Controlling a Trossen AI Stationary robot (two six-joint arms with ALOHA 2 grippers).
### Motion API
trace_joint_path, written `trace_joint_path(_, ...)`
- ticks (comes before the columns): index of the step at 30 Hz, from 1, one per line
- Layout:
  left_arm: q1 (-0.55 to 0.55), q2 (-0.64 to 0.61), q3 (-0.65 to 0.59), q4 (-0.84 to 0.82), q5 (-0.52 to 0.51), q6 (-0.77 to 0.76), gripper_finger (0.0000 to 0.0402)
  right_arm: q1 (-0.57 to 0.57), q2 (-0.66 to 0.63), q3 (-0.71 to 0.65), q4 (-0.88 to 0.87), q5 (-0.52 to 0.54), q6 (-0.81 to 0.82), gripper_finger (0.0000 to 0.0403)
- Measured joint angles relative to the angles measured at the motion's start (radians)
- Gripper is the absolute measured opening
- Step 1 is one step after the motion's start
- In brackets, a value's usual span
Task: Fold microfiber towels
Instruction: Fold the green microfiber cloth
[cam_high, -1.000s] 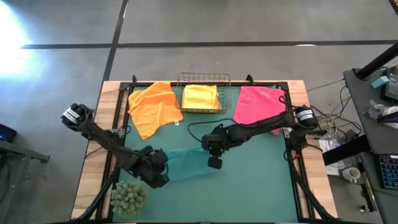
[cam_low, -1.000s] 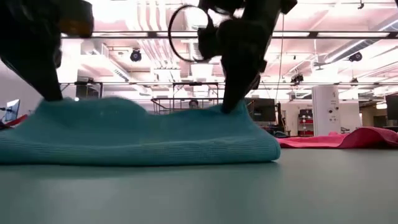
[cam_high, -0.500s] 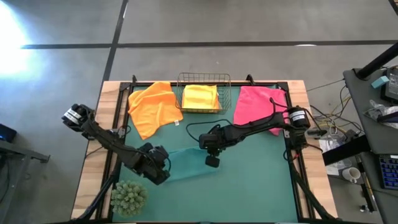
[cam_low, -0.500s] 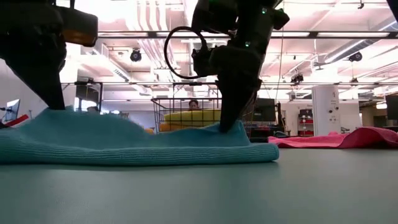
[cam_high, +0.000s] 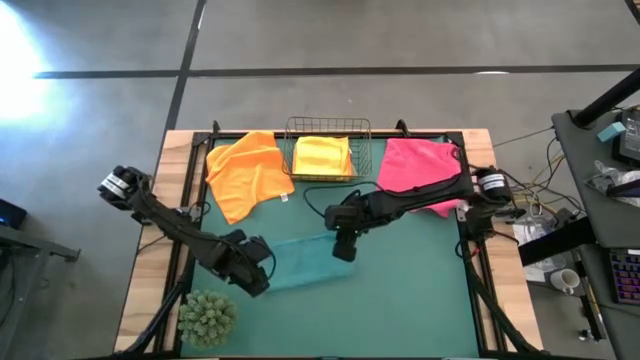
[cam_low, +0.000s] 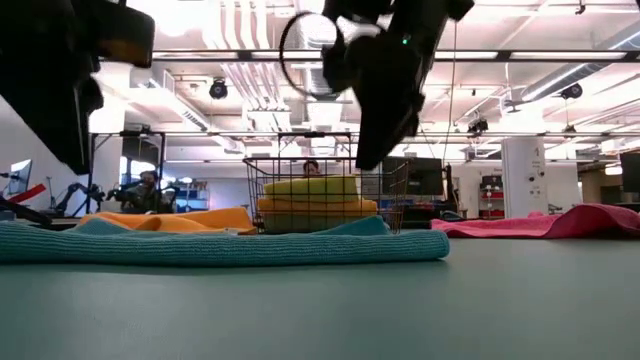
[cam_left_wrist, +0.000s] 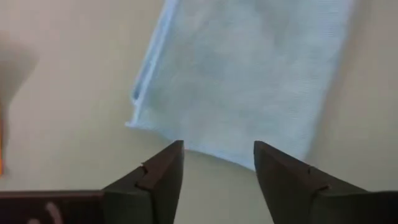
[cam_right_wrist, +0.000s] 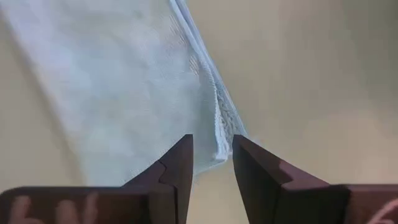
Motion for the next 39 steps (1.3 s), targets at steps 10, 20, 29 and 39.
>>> trace_joint_path(10,0.0,0.025,-0.058,0.286,0.022,0.151,0.0166,0.024,0.008,-0.042,0.047,-0.023,-0.065,0.0084)
trace_joint_path(20,0.002,0.026,-0.152,0.404,0.035,0.149,0.0086,0.015,0.104,-0.065,0.154,-0.12,-0.093,0.0053)
trace_joint_path(29,0.006,0.026,-0.227,0.421,0.051,0.141,0.0004,0.011,0.128,-0.067,0.158,-0.105,-0.09,0.0027)
trace_joint_path(39,0.039,0.026,-0.269,0.423,0.047,0.147,0.0001,0.01,0.128,-0.091,0.16,-0.077,-0.042,0.0009)
